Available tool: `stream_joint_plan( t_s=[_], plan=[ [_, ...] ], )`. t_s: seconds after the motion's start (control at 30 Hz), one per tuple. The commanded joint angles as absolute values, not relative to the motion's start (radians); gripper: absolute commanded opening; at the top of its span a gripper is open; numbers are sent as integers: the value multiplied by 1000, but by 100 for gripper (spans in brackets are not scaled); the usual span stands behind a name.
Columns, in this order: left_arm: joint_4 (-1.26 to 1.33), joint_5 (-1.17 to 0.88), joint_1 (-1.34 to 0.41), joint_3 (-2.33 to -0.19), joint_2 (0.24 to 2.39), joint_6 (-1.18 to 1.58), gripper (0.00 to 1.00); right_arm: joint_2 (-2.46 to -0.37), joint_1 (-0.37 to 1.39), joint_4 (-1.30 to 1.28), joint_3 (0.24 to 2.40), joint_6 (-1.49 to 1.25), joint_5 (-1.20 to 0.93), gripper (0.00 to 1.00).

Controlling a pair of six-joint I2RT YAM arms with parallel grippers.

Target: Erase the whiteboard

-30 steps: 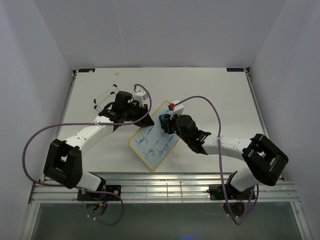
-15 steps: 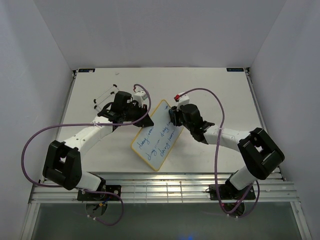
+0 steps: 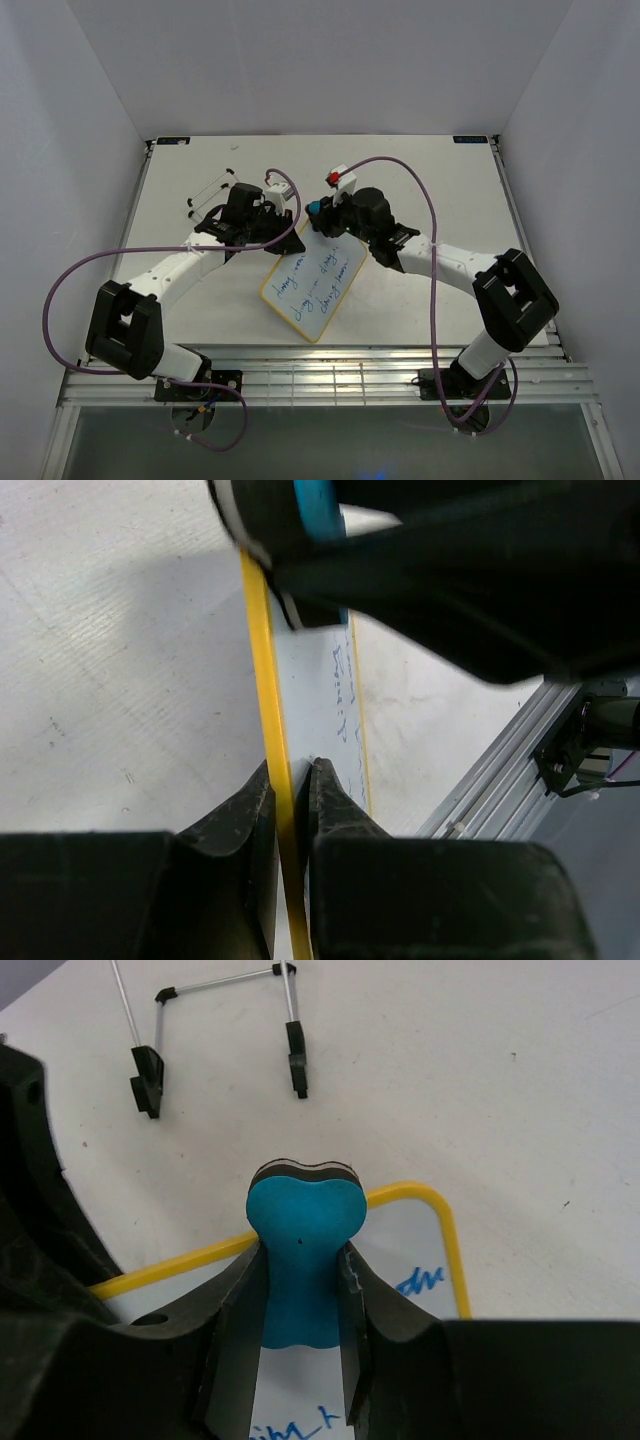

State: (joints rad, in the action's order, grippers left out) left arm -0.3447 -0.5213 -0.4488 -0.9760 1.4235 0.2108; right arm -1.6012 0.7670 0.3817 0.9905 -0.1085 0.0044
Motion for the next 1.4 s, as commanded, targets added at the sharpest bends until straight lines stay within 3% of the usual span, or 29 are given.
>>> stream_joint_plan(
  t_s=[0.0,0.27,0.6,0.83,1.03,1.37],
  plan=[
    [-408,-626,-508,-960,1407,72,0,-1680,686,371,948,-126,-38,15],
    [-410,-627,-508,-960,1404,69,0,-1747,543,364,934,-118,-75,14],
    [-399,-597,-508,-960,1407,87,0,-1616,633,402,863,-153,-129,12],
    [-382,-554,-508,-957,1401,115,0,-1448,683,494,704,-209,197,11],
    [-364,-417,-505,-948,1374,163,0,-1324,653,387,712,-152,215,13],
    [-334,-406,-476,-946,1371,207,0,-1217,667,285,692,-150,380,13]
  ],
)
